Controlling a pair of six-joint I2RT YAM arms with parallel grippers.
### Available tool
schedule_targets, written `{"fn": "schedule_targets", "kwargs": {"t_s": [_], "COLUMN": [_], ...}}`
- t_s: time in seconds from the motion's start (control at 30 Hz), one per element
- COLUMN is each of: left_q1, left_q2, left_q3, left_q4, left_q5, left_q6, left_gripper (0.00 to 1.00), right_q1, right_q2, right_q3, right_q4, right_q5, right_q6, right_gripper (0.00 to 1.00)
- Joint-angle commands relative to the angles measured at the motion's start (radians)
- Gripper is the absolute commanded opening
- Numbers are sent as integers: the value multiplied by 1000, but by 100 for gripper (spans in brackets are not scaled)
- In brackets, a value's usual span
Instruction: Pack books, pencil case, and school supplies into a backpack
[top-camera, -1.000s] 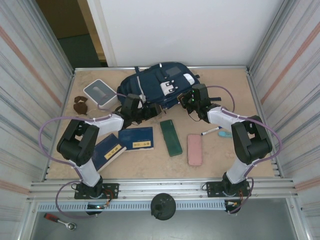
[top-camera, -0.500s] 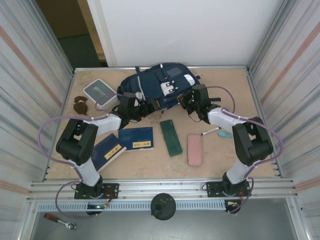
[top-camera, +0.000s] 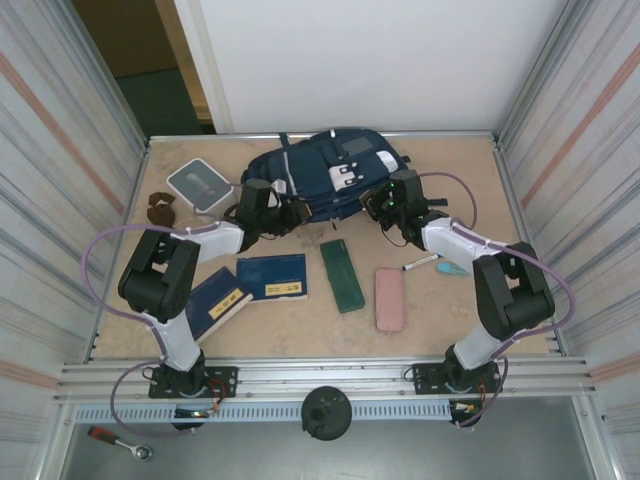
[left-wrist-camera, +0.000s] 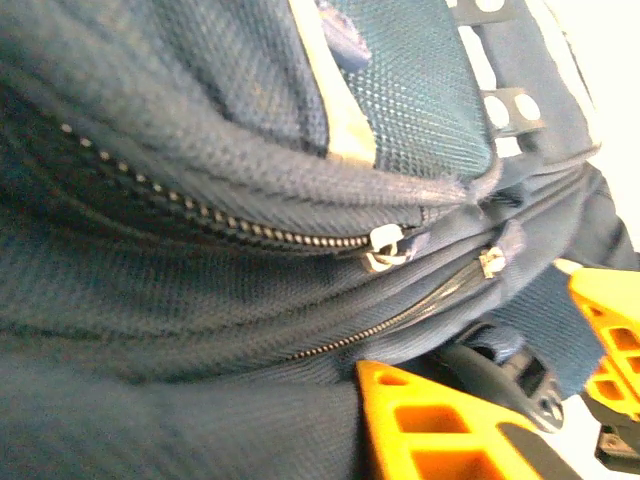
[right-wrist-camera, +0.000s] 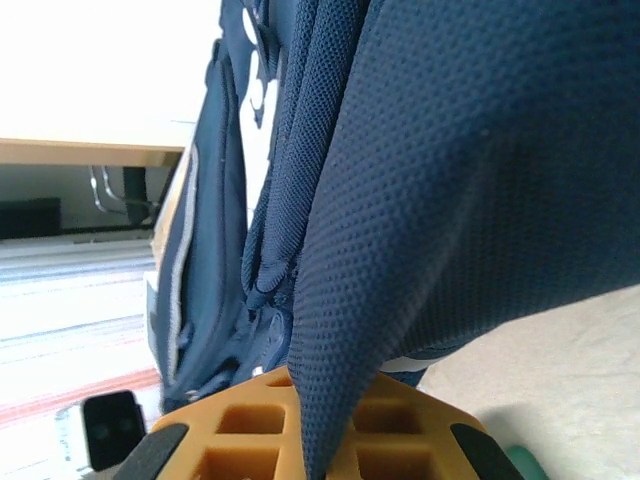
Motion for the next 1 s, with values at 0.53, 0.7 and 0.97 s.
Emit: {"fn": "schedule_targets", "kwargs": {"t_s": [0.53,0.7,0.97], "left_q1": [-4,-2,17], "left_q2": [-52,-67,-79], "left_q3": [223,215,207], "left_q4": [-25,-36,-47], "left_q5": [287,297,327], "left_q6": [-10,-8,-5], "left_gripper": [3,3,2], "right_q1": [-128,-121,-74], "right_q2": [-277,-239,-159], "right_q3": [-173,-205,-198], "right_q4": [-88,48,169], "right_q5": [-228,-201,-139], "right_q6": [-242,-155,-117], "right_gripper": [87,90,82]}}
